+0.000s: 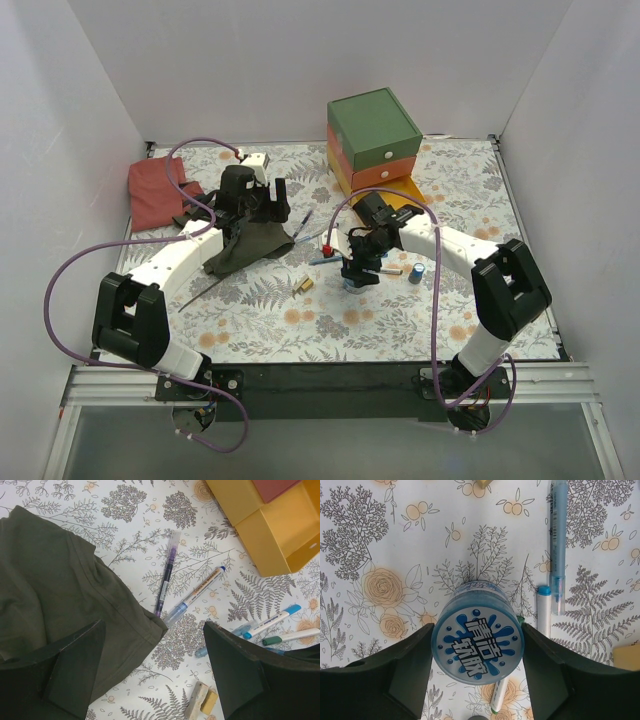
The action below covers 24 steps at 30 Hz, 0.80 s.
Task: Sort the stationery into containers
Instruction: Pick up the stationery from the center of the board, then place the stationery in the drawer.
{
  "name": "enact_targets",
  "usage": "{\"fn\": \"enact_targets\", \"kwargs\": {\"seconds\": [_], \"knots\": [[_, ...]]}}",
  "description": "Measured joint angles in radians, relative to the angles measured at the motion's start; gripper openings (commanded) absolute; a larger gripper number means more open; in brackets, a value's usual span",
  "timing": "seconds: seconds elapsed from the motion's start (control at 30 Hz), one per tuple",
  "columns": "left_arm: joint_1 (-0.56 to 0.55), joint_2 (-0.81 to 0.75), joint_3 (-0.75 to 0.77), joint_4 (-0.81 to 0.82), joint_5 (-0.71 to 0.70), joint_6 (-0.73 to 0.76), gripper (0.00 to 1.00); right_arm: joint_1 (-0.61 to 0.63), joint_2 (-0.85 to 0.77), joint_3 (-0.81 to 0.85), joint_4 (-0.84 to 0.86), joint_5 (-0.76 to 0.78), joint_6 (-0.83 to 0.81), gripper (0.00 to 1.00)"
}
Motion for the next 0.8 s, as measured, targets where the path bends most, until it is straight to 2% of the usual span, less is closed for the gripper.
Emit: {"fn": "enact_targets", "kwargs": {"seconds": [0.23,0.47,0.67,0.8], "knots": [[0.003,0.000,0.000,0.011,0.000,0.002,0.80,-0.006,-0.002,0.069,-0.056,0.049,0.001,0.37],[0.003,0.022,0.000,0.027,0.001,0.005,0.79,-0.102,0.007,0.319,-0.106,0.075,0.023,0.37],[0.003,0.057,0.001,0.025,0.002,0.007,0.79,-0.217,0.111,0.536,-0.105,0.091,0.048,0.36],[0.003,0.058,0.006,0.026,0.002,0.007,0.79,-0.267,0.203,0.609,-0.107,0.117,0.054,0.36]]}}
